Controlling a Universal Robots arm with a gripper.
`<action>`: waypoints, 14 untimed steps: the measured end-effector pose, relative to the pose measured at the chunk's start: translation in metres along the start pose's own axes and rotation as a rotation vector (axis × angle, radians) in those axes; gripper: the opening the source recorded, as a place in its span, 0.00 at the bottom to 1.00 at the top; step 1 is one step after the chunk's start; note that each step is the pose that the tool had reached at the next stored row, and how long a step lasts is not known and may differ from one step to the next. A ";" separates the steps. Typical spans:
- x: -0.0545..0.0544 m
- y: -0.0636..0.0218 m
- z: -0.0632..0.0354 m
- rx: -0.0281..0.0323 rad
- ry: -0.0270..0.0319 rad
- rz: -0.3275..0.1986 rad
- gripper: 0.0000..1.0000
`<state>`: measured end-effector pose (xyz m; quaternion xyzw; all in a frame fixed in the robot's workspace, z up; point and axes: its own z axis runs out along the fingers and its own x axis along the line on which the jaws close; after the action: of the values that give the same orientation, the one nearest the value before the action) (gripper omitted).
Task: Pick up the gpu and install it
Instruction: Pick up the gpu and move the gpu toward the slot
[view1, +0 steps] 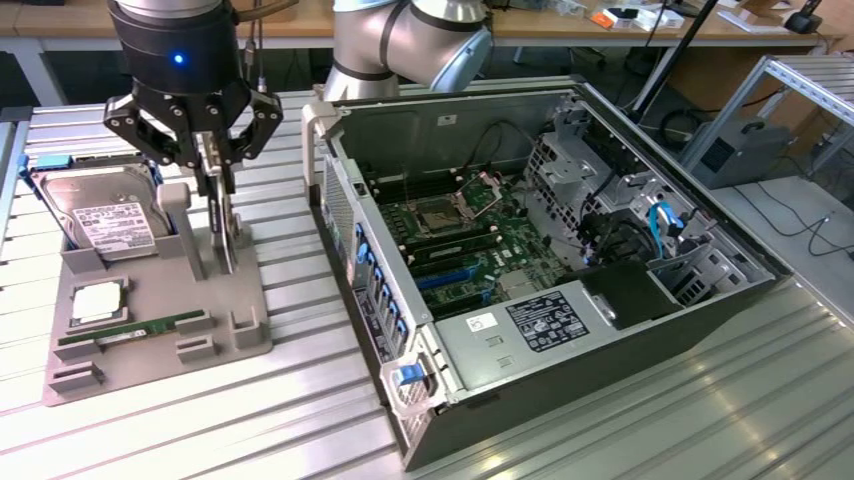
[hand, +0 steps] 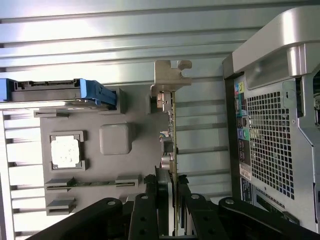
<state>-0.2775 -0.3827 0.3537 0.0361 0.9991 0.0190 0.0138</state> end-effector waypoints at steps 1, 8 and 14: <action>0.000 0.0000 -0.0005 0.0000 0.0000 0.000 0.27; 0.000 0.0001 -0.0037 0.0000 -0.0001 0.000 0.27; 0.000 0.0003 -0.0072 -0.0001 0.0000 0.000 0.27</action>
<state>-0.2775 -0.3828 0.3608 0.0361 0.9991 0.0190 0.0138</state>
